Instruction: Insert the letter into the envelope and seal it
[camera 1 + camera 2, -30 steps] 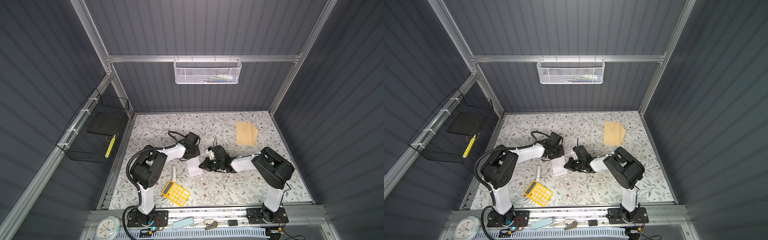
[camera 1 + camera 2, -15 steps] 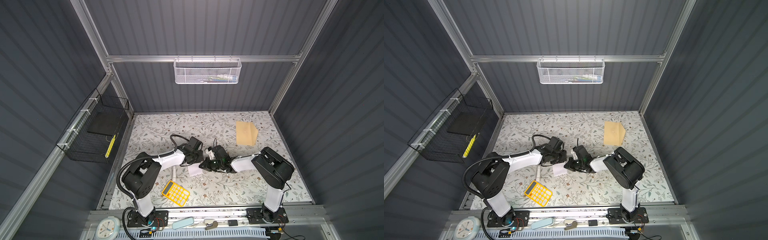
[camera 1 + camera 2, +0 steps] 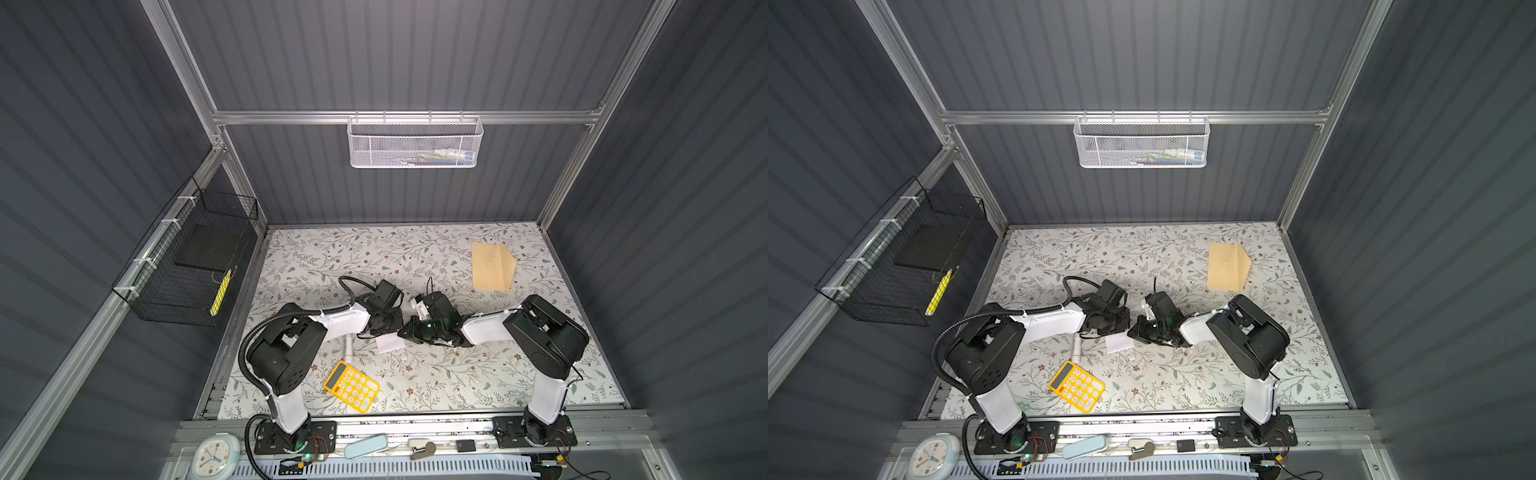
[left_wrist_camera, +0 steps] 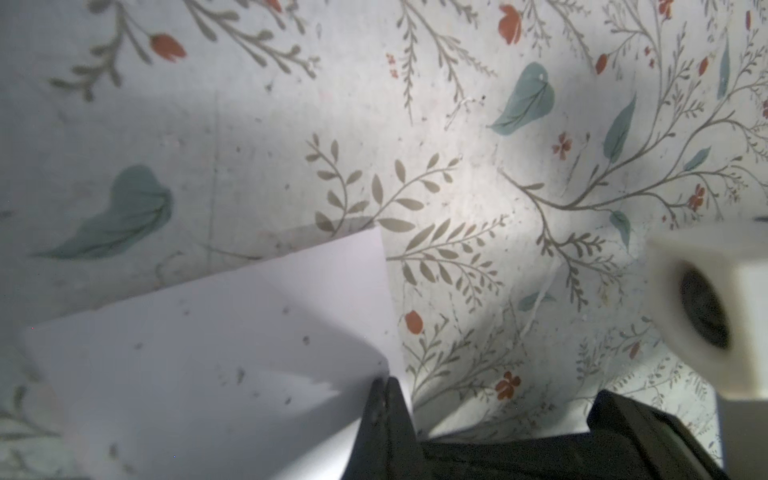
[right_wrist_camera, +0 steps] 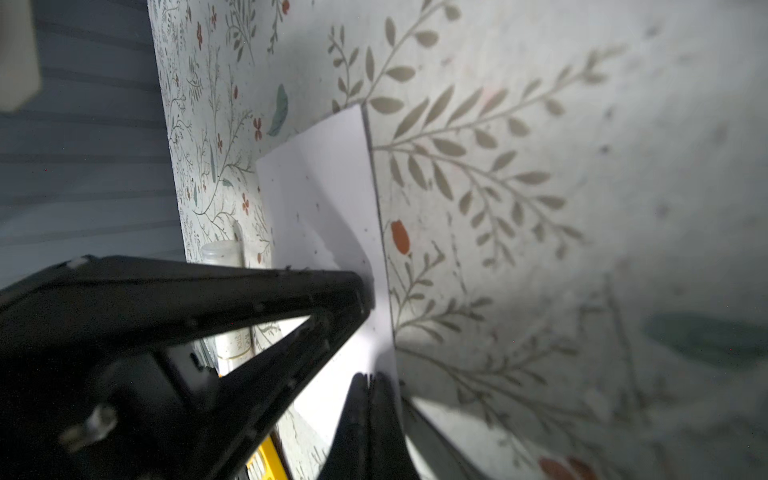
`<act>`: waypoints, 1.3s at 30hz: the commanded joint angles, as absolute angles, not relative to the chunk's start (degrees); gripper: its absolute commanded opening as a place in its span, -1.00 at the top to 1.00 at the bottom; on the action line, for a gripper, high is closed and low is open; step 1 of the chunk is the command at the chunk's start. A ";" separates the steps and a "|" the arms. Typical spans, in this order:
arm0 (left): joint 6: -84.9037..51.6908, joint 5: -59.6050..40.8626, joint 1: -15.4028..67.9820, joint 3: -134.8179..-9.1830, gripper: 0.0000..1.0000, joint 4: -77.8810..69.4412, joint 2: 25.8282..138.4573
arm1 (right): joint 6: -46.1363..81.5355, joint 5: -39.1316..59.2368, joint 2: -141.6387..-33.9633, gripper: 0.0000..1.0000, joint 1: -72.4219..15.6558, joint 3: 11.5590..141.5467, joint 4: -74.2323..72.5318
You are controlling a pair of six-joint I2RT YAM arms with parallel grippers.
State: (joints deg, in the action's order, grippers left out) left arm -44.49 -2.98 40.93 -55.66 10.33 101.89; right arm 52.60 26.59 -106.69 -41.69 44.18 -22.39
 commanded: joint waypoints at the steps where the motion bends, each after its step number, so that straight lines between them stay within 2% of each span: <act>1: -45.93 -1.20 41.22 -52.02 1.00 12.68 105.06 | 52.62 25.14 -106.52 0.96 -42.23 41.60 -16.50; 19: -47.61 -1.10 41.24 -47.87 1.00 10.15 104.87 | 54.06 24.63 -103.48 0.97 -44.30 33.88 -19.32; 28: -47.42 -2.06 41.38 -47.72 1.00 8.76 104.24 | 54.67 23.65 -97.70 0.95 -44.39 30.51 -18.10; 35: -45.04 -3.95 41.39 -48.16 1.00 5.45 102.70 | 52.04 22.44 -90.48 0.58 -44.31 31.34 -10.86; 39: -44.06 -5.36 41.37 -48.77 0.81 3.65 102.75 | 49.01 20.49 -85.63 0.28 -43.88 33.82 -2.30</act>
State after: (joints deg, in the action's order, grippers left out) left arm -46.11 -4.10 40.95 -49.93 -0.38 100.27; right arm 51.96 22.87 -88.36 -44.16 31.86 -11.07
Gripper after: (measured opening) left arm 0.083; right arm 0.346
